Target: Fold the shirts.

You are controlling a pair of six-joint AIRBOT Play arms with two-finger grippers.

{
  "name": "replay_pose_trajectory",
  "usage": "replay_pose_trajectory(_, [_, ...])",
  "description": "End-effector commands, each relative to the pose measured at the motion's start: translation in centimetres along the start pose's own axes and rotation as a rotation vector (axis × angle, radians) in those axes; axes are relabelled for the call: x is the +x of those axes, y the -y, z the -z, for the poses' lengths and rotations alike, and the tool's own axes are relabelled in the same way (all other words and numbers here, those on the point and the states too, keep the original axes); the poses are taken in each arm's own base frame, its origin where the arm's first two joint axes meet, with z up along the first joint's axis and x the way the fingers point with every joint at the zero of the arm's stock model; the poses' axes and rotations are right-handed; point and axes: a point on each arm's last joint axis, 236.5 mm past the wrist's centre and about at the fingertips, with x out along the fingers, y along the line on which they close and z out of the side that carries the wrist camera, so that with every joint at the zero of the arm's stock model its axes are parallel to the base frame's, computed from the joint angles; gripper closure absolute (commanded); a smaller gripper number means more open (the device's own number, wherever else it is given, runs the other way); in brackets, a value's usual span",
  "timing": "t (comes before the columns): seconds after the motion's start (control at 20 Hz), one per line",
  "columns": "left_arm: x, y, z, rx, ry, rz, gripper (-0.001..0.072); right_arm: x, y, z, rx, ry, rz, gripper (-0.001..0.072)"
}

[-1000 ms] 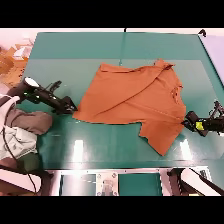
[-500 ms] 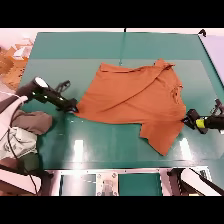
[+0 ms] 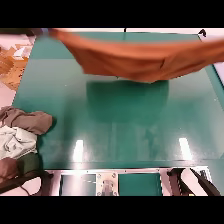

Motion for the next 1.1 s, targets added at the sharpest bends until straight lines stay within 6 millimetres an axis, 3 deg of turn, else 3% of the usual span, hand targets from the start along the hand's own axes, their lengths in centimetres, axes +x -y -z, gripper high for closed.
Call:
replay_pose_trajectory(0.0, [-13.2,10.9,-10.6,0.273,0.428,-0.062,0.0681,-8.9,-12.5,-8.3,-0.295,0.316,-0.077,0.0698])
replay_pose_trajectory(0.1, [-18.3,13.4,-11.7,0.361,0.544,-0.157,0.0681,-12.2,-15.9,-10.3,-0.385,0.439,-0.066,0.0698])
replay_pose_trajectory(0.2, [-21.6,14.1,-11.2,0.387,0.575,-0.254,0.0681,-13.7,-17.6,-10.8,-0.417,0.494,-0.072,0.0698])
replay_pose_trajectory(0.3, [-22.2,12.8,-10.3,0.382,0.538,-0.335,0.0681,-13.2,-17.3,-10.1,-0.415,0.456,-0.072,0.0698])
replay_pose_trajectory(0.4, [-21.0,10.2,-8.8,0.334,0.449,-0.387,0.0681,-11.4,-15.0,-9.2,-0.365,0.392,-0.061,0.0698])
replay_pose_trajectory(0.5, [-17.2,6.5,-6.5,0.253,0.339,-0.387,0.0680,-8.6,-11.2,-7.7,-0.266,0.312,-0.051,0.0698])
replay_pose_trajectory(0.6, [-12.1,1.9,-3.1,0.149,0.199,-0.368,0.0680,-4.5,-7.0,-4.2,-0.173,0.191,-0.058,0.0698])
replay_pose_trajectory(0.75, [-3.0,-4.6,4.1,-0.047,-0.018,-0.279,0.0681,3.6,0.3,4.5,-0.009,-0.012,-0.059,0.0698])
replay_pose_trajectory(0.85, [3.2,-8.3,9.8,-0.168,-0.150,-0.194,0.0680,8.7,5.4,11.4,0.098,-0.135,-0.011,0.0698])
replay_pose_trajectory(0.95, [8.3,-11.8,15.0,-0.278,-0.241,-0.144,0.0681,13.1,10.4,17.5,0.193,-0.242,0.063,0.0698])
replay_pose_trajectory(1.05, [12.4,-15.4,19.5,-0.379,-0.309,-0.130,0.0681,16.9,14.5,21.7,0.288,-0.334,0.112,0.0698])
